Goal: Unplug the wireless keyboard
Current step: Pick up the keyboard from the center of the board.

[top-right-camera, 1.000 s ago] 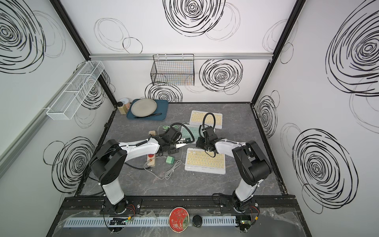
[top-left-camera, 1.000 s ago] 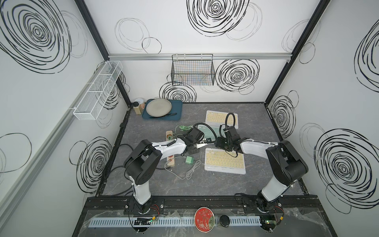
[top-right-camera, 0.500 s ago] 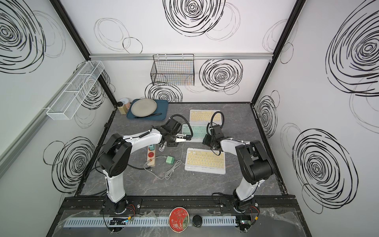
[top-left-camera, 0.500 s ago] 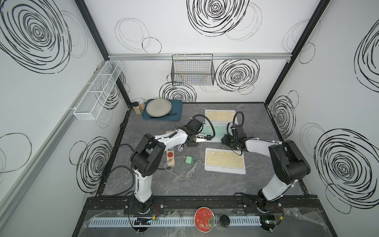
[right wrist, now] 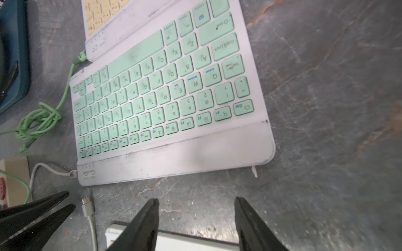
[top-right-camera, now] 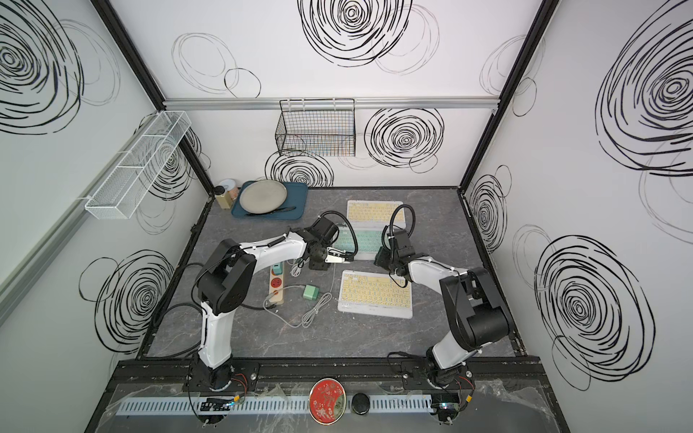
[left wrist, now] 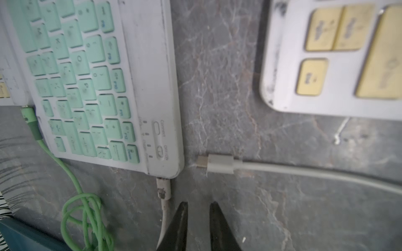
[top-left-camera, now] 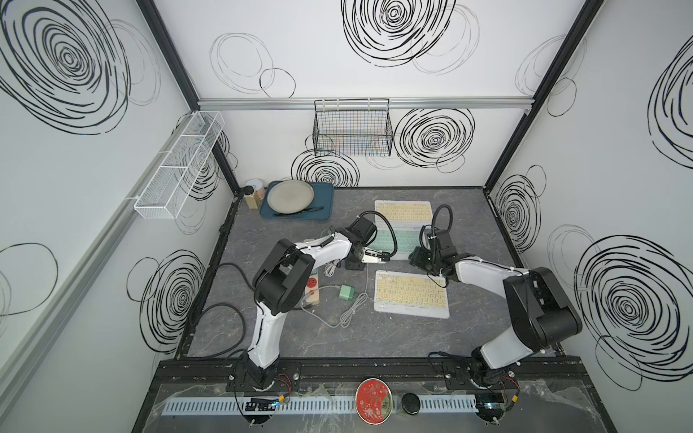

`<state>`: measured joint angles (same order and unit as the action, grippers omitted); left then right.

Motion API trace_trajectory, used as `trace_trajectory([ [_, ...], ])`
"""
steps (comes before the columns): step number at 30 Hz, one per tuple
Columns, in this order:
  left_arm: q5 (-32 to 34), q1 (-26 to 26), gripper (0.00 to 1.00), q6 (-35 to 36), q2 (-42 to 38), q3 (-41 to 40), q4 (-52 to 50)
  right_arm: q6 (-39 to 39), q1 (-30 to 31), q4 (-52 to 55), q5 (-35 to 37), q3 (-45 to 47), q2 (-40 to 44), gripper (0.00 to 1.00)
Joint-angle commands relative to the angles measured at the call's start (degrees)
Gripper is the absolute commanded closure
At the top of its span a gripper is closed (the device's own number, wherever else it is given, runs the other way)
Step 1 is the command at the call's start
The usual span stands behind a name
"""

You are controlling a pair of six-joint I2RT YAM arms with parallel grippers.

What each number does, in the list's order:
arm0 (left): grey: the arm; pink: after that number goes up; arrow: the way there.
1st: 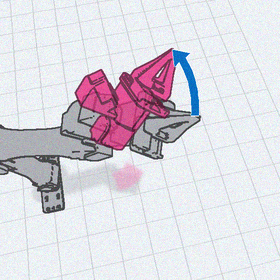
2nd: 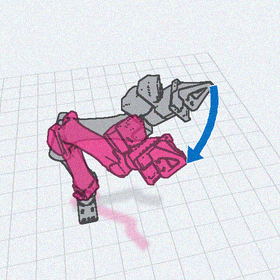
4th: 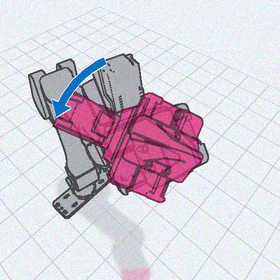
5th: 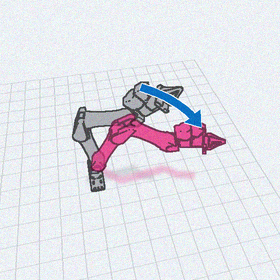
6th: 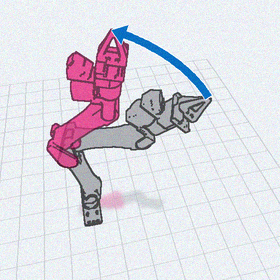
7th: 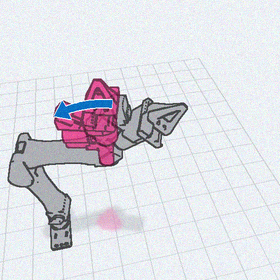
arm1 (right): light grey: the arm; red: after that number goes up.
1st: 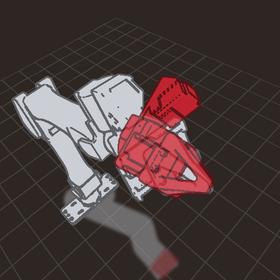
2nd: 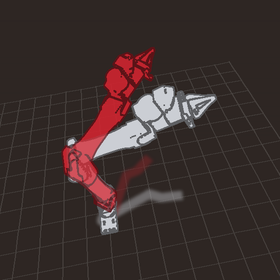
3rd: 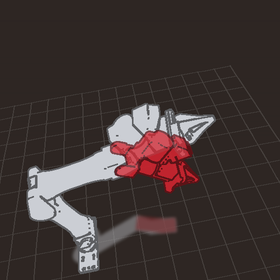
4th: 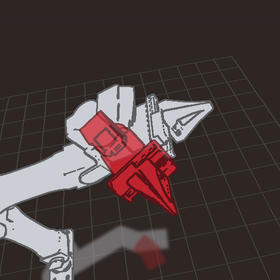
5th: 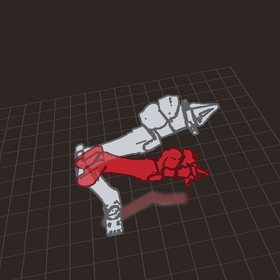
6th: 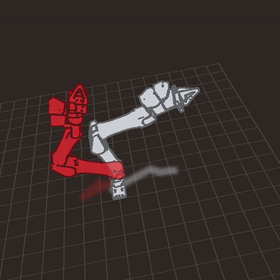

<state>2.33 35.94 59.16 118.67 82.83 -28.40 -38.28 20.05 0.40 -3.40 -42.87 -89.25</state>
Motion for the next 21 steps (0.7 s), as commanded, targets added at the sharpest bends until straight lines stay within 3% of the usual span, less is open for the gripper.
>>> trace_trajectory([
  [1, -1.25, 0.03, 0.76, 1.49, 1.84, 1.83, -2.74, 0.48, -0.13, 2.36, 0.84, 1.36, 3.48, 0.40],
  [12, -1.41, -1.05, 0.75, 1.34, 6.84, 8.05, -8.05, 0.69, -0.11, 4.28, 0.76, 2.79, 8.08, 0.39],
  [21, 0.83, -0.53, 0.70, 1.76, 1.21, 2.95, -1.26, 0.88, -0.19, 3.83, 0.26, 3.24, 6.83, 0.39],
])
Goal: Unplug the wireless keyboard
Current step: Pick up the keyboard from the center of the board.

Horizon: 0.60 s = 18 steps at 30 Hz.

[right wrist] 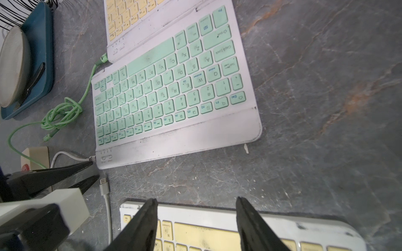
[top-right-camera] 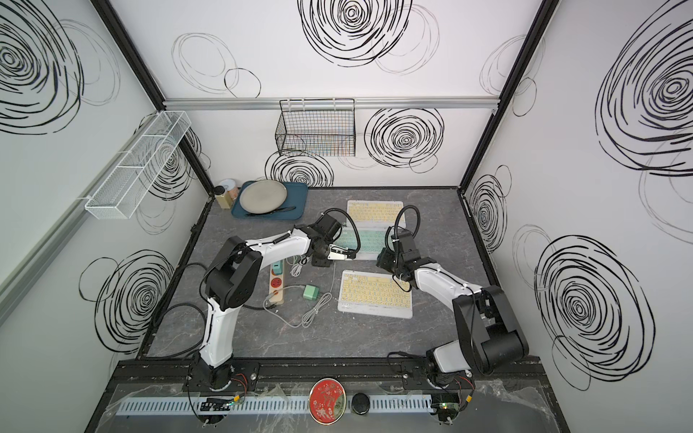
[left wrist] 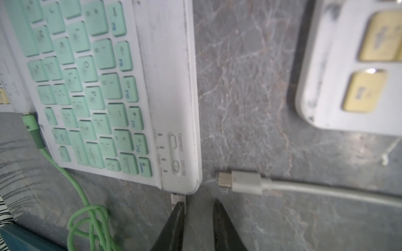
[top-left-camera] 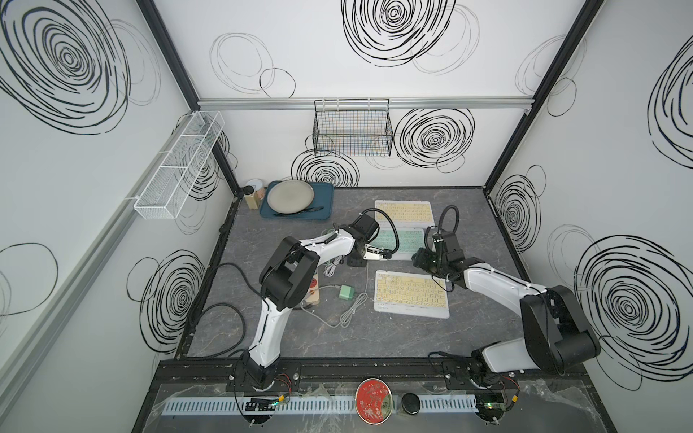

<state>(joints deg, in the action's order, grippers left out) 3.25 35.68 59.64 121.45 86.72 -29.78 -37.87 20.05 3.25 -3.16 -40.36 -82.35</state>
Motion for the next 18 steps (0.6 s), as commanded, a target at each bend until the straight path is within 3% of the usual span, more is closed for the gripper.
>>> trace_trajectory([
  [1, -0.42, -0.50, 0.70, 1.29, -1.43, -0.08, -0.83, 0.45, -0.24, 0.85, -0.14, 0.79, -0.27, 0.39],
  [12, 0.30, -1.38, 0.72, 1.28, 5.54, 9.61, -10.50, 0.69, -1.94, 0.06, -1.11, 0.94, -0.36, 0.39],
  [18, -3.86, -2.04, 0.69, 1.18, 5.28, 10.99, -12.43, 1.37, -6.05, 0.21, -3.06, 0.13, 0.14, 0.39],
])
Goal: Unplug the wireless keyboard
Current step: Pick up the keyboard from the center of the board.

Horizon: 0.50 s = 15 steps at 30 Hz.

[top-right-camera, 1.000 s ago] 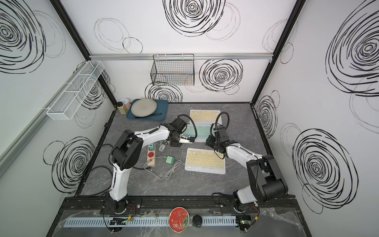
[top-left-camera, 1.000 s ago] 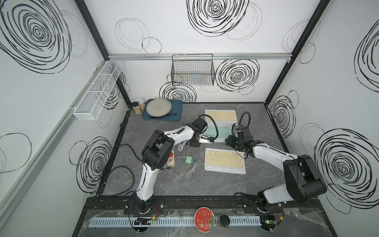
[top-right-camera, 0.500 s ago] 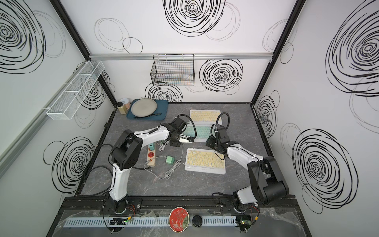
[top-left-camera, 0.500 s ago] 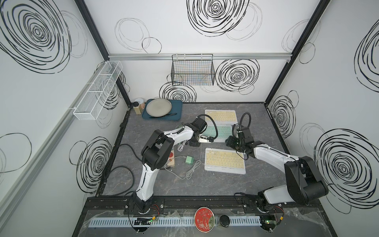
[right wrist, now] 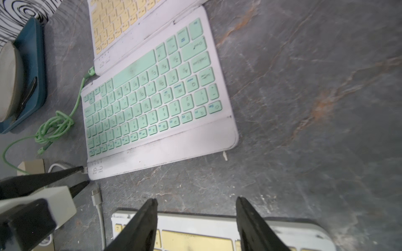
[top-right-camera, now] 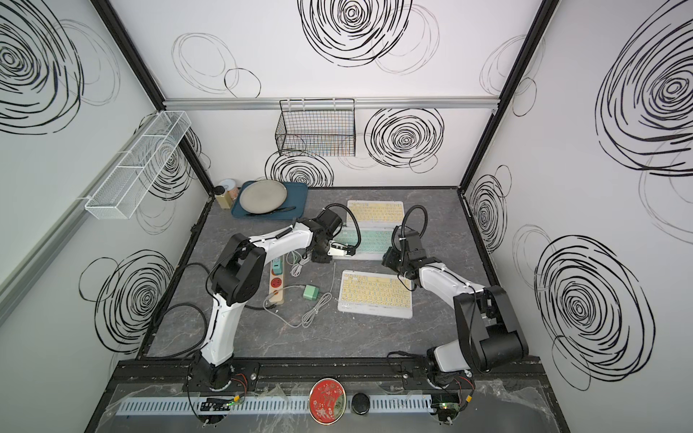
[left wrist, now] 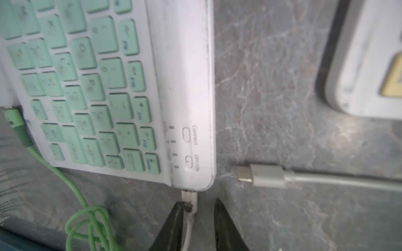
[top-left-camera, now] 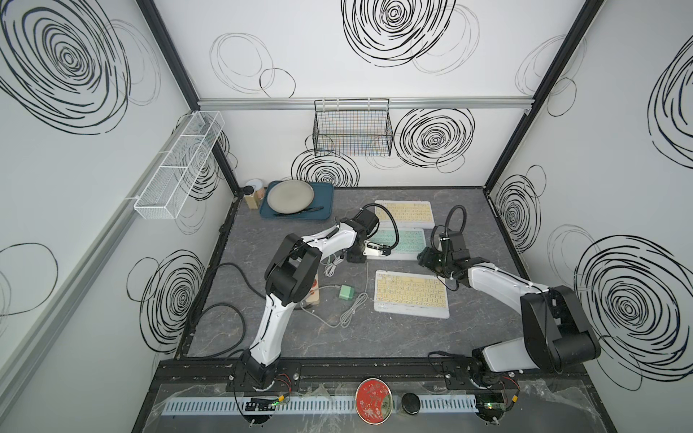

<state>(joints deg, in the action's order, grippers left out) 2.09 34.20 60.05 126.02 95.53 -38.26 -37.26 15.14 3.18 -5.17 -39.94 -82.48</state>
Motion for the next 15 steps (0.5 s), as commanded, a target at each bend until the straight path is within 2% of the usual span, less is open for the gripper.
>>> trace_trajectory([
  [1, -2.60, -0.62, 0.69, 0.70, 1.26, 3.18, -5.24, 0.87, -1.52, 0.47, -1.15, -0.61, 0.29, 0.38],
  [9, -3.75, -0.87, 0.73, 0.51, 8.12, 12.15, -15.24, 1.13, -2.47, 0.94, -1.99, -0.93, 1.99, 0.38],
  [15, -2.95, -1.19, 0.73, 0.15, 9.51, 12.99, -15.85, 1.51, -3.09, 0.69, -2.20, 0.25, 3.37, 0.38],
])
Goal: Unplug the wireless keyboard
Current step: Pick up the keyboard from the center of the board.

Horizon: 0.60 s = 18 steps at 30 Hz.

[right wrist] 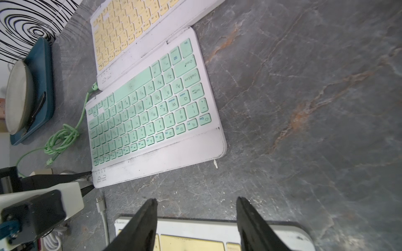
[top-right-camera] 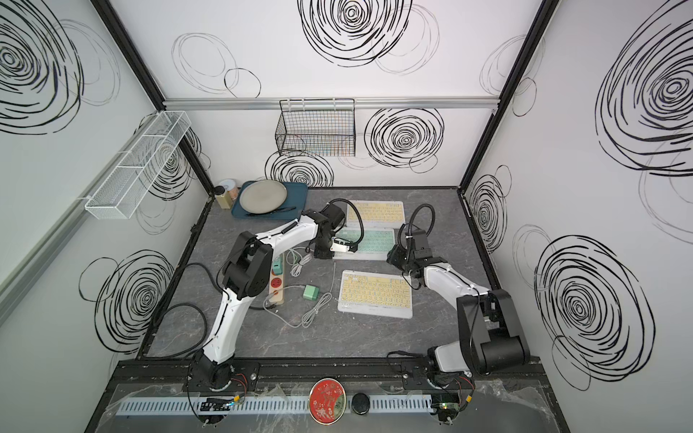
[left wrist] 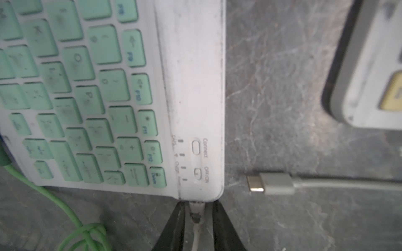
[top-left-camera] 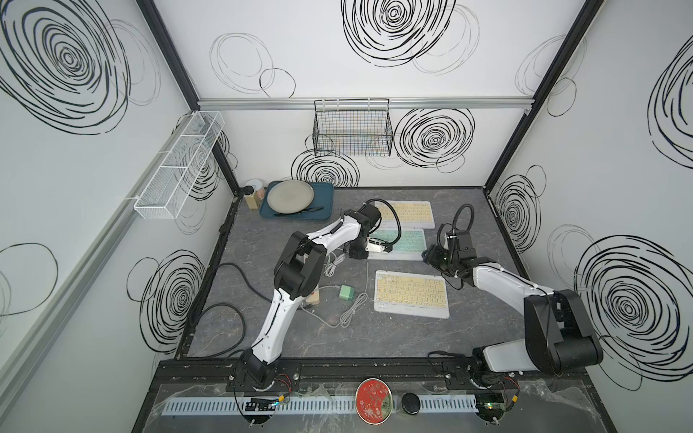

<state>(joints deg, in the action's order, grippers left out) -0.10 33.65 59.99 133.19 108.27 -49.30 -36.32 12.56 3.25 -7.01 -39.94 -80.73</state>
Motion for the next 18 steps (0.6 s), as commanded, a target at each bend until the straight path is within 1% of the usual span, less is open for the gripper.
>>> trace_trajectory([
  [1, -0.75, -0.77, 0.73, 0.22, 2.35, 0.19, -4.92, 0.64, -0.68, 0.69, -0.44, 0.40, 1.69, 0.38],
  [6, -0.93, -1.95, 0.76, 0.30, 1.84, -0.31, -5.74, 1.14, -1.56, 0.90, -0.97, 0.89, 2.14, 0.38],
  [8, -1.09, -2.69, 0.75, -0.36, 1.48, -0.86, -4.92, 1.23, -1.85, 0.97, -1.17, 1.09, 2.40, 0.38],
  [13, -0.14, -1.49, 0.75, 0.45, 2.68, -0.56, -4.49, 1.21, -1.95, 0.62, -1.70, 1.27, 2.51, 0.38],
  [16, -1.14, -1.57, 0.76, 0.49, 3.36, 0.16, -5.27, 1.25, -1.93, 0.87, -1.56, 1.31, 2.59, 0.38],
  [18, -1.34, -1.65, 0.79, 0.49, 3.48, 0.36, -5.40, 1.27, -1.93, 0.72, -1.52, 1.53, 2.80, 0.38],
])
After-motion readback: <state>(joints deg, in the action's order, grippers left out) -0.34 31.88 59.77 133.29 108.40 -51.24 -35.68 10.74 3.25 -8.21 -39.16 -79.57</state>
